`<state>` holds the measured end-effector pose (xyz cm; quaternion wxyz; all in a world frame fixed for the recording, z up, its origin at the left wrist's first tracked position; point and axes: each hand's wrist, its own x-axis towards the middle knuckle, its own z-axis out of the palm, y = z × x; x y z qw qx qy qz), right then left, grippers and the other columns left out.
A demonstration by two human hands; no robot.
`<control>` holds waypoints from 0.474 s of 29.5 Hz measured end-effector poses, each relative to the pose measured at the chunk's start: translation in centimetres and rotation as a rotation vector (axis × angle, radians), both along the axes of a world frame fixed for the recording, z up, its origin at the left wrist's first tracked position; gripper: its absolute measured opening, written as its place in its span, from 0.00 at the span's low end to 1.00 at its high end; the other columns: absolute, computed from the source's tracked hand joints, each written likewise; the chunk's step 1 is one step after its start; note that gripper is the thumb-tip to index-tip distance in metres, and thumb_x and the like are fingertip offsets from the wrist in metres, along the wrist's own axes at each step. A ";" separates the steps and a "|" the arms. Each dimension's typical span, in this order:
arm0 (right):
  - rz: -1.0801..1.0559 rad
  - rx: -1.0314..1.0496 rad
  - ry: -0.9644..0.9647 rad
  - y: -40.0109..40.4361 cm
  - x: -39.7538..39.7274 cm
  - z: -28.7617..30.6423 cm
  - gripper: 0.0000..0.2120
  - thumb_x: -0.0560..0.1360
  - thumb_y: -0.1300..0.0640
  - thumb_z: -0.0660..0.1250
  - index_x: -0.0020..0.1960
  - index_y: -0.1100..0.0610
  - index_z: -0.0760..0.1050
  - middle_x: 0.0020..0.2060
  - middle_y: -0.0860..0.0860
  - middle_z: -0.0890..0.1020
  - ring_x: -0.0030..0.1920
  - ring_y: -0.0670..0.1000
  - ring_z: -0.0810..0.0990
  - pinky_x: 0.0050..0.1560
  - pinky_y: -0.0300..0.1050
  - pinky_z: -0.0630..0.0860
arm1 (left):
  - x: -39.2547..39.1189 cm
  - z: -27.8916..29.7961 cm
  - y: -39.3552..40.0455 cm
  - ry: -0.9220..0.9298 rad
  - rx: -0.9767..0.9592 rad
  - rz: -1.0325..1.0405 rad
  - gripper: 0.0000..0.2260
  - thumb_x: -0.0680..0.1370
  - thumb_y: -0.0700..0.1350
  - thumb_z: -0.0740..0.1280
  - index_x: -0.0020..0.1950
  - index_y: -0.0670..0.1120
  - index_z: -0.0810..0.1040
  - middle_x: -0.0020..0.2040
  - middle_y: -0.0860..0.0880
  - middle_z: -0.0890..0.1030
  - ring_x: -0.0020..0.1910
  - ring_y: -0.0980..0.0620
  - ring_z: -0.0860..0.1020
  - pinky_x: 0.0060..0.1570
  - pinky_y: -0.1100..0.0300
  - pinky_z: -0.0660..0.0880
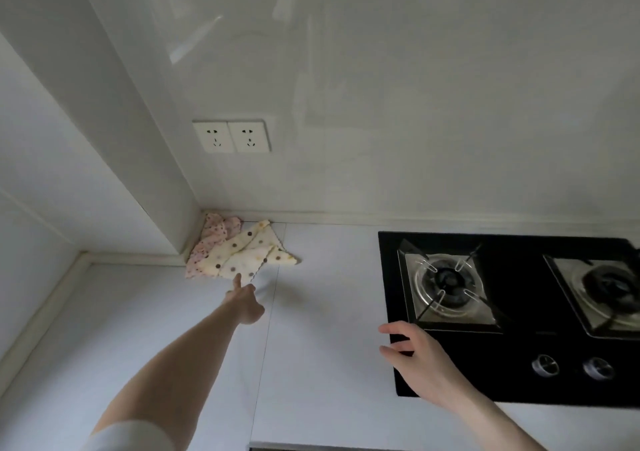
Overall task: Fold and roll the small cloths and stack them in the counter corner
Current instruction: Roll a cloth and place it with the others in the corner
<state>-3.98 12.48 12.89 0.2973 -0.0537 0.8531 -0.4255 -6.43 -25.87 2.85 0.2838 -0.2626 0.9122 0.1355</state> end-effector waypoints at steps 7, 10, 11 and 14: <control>-0.090 0.034 -0.028 -0.7 2.3 -1.6 0.14 0.80 0.52 0.69 0.63 0.41 0.75 0.58 0.40 0.78 0.59 0.37 0.77 0.52 0.32 0.75 | -3.2 -2.6 -1.6 -0.088 -0.054 -0.097 0.33 0.81 0.48 0.61 0.83 0.44 0.52 0.83 0.42 0.38 0.81 0.38 0.54 0.72 0.49 0.68; -0.104 0.038 -0.039 -1.5 3.2 -2.2 0.13 0.80 0.51 0.69 0.62 0.39 0.74 0.58 0.38 0.77 0.58 0.35 0.76 0.47 0.28 0.72 | -3.9 -2.4 -1.7 -0.078 -0.084 -0.138 0.32 0.82 0.50 0.60 0.83 0.40 0.54 0.83 0.41 0.42 0.82 0.38 0.46 0.78 0.46 0.59; -0.113 0.034 -0.041 -1.7 3.4 -2.5 0.13 0.79 0.51 0.69 0.62 0.39 0.74 0.58 0.38 0.78 0.59 0.35 0.76 0.47 0.28 0.71 | -4.0 -2.0 -1.7 -0.083 -0.073 -0.136 0.33 0.82 0.47 0.61 0.83 0.39 0.52 0.83 0.42 0.45 0.82 0.39 0.47 0.79 0.47 0.56; -0.132 0.011 -0.051 -2.7 4.1 -3.3 0.13 0.79 0.51 0.69 0.61 0.38 0.75 0.60 0.36 0.78 0.59 0.35 0.78 0.51 0.31 0.73 | -3.1 -1.7 -2.2 -0.043 0.000 -0.115 0.38 0.77 0.41 0.63 0.83 0.42 0.49 0.81 0.44 0.56 0.79 0.41 0.60 0.78 0.49 0.60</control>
